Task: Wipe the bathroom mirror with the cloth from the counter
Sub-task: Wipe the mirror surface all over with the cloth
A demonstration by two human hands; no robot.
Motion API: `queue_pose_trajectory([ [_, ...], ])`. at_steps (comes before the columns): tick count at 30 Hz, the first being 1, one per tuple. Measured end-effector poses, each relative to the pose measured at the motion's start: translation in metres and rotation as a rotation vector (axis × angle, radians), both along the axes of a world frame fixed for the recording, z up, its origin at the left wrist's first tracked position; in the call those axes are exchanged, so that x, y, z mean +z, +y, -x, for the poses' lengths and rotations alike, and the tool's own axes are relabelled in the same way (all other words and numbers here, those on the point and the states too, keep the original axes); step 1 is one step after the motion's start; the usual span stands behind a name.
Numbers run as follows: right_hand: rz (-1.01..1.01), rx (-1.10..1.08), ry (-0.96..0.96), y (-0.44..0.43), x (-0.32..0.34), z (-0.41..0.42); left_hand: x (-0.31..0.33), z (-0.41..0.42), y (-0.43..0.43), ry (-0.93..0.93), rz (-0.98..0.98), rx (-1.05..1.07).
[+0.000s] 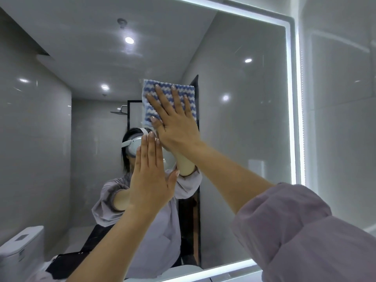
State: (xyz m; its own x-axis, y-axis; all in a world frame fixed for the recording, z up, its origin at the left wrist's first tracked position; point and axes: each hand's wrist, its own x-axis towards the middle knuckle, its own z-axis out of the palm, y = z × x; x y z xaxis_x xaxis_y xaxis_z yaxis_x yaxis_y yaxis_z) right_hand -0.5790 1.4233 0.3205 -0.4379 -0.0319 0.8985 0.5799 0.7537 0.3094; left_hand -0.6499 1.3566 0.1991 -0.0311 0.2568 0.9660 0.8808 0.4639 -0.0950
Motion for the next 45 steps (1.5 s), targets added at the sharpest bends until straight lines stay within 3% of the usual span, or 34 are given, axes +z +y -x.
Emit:
queue_pose_trajectory([
  [9,0.072,-0.037,0.063,0.048,-0.001,-0.053,0.0,0.001,-0.001,0.014,0.005,-0.002],
  [16,0.248,-0.085,0.189,0.088,0.005,-0.102,-0.001,0.0,-0.003,-0.007,0.039,0.019],
  [26,0.416,-0.047,0.271,0.076,-0.002,-0.088,0.0,-0.002,-0.004,-0.003,0.049,0.019],
  [35,0.133,-0.022,0.085,0.032,-0.054,-0.037,0.0,-0.002,-0.003,-0.001,0.047,0.009],
  [45,0.021,0.033,-0.015,0.037,-0.063,-0.044,0.0,-0.001,-0.003,0.0,0.063,0.007],
])
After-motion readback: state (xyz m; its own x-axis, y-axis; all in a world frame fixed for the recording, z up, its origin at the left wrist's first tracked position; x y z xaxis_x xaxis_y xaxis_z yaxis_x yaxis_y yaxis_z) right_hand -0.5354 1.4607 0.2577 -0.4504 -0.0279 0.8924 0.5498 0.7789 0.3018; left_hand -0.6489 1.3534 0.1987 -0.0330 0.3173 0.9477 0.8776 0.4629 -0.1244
